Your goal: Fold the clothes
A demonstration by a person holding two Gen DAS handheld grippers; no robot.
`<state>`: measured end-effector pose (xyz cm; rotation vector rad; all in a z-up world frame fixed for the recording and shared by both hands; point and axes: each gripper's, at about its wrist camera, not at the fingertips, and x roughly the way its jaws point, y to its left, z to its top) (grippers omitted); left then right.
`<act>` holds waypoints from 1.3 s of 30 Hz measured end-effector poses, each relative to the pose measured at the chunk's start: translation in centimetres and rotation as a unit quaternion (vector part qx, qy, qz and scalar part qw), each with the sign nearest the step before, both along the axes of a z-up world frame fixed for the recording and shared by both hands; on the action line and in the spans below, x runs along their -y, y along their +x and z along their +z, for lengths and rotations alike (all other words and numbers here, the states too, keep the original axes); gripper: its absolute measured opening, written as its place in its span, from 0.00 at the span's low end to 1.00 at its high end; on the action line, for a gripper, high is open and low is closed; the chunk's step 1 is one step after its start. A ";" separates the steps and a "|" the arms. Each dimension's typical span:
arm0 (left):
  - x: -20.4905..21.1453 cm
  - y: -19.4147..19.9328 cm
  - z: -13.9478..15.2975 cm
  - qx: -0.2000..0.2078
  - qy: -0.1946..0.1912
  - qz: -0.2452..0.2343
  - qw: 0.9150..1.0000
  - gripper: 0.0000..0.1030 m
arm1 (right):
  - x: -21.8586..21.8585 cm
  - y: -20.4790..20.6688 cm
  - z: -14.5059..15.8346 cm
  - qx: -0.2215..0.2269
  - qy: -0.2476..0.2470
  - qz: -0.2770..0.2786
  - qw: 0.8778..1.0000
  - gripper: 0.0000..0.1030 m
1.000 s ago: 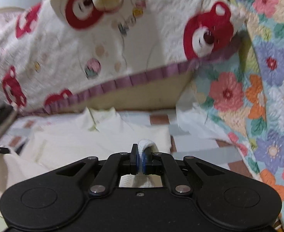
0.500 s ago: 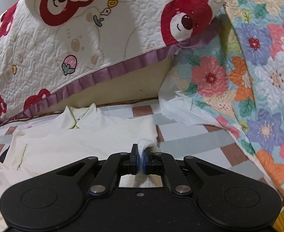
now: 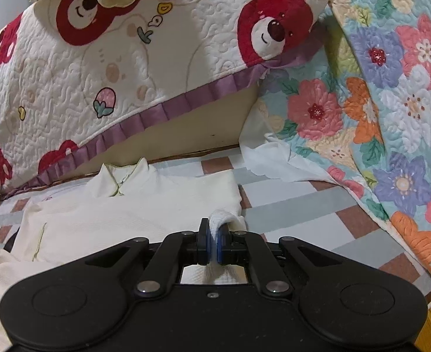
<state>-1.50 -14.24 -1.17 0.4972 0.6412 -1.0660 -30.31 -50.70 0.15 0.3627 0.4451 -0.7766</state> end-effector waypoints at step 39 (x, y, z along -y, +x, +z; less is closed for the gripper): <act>21.5 27.6 -0.2 0.069 -0.040 0.086 0.993 0.02 | 24.1 20.8 -3.2 -0.083 0.164 0.028 0.983 0.05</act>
